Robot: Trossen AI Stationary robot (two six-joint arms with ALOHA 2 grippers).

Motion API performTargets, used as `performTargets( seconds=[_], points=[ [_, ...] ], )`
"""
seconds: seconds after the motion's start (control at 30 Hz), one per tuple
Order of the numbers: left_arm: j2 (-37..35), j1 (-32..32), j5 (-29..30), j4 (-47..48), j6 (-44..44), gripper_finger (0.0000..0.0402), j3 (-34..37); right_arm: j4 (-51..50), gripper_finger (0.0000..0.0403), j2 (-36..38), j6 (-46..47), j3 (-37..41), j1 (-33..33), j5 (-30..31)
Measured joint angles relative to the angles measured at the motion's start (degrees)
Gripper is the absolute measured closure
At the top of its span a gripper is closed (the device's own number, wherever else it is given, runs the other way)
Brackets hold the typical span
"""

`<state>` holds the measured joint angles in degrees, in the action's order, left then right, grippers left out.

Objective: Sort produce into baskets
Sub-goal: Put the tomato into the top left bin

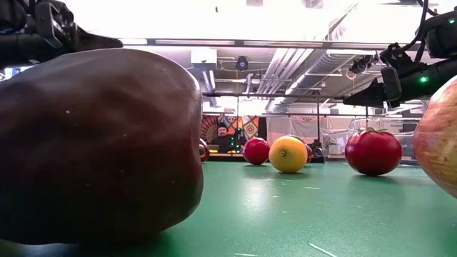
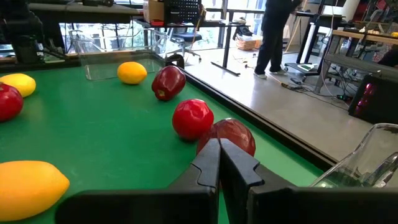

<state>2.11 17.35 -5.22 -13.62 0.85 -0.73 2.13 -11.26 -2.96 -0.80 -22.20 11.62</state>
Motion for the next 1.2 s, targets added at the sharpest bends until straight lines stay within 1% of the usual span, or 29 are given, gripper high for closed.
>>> performTargets(
  seconds=[0.13, 0.23, 0.33, 0.53, 0.83, 1.2],
  points=[
    [0.3, -1.3, -1.4, 0.8, -0.5, 0.0401, -0.6, 0.0, 0.0402, 0.0, 0.0, 0.0, 0.0, 0.0],
    [2.0, -2.6, -2.0, 0.6, -1.3, 0.0401, -1.8, -0.1, 0.0402, 0.0, 0.0, 0.0, 0.0, 0.0],
    [4.6, -3.7, -1.9, 0.4, -2.5, 0.0401, -3.2, -0.2, 0.0402, 0.0, 0.0, 0.0, 0.0, 0.0],
    [9.9, -5.4, 0.7, 0.3, -3.4, 0.0401, -6.5, -0.2, 0.0402, 0.0, 0.0, 0.0, 0.0, 0.0],
    [17.1, -7.8, 0.9, -0.2, -4.4, 0.0401, -9.2, -0.2, 0.0402, 0.0, 0.0, 0.0, 0.0, 0.0],
    [27.2, -10.5, 1.4, -1.4, -10.9, 0.0401, -10.9, -0.2, 0.0402, 0.0, 0.0, 0.0, 0.0, 0.0]
  ],
)
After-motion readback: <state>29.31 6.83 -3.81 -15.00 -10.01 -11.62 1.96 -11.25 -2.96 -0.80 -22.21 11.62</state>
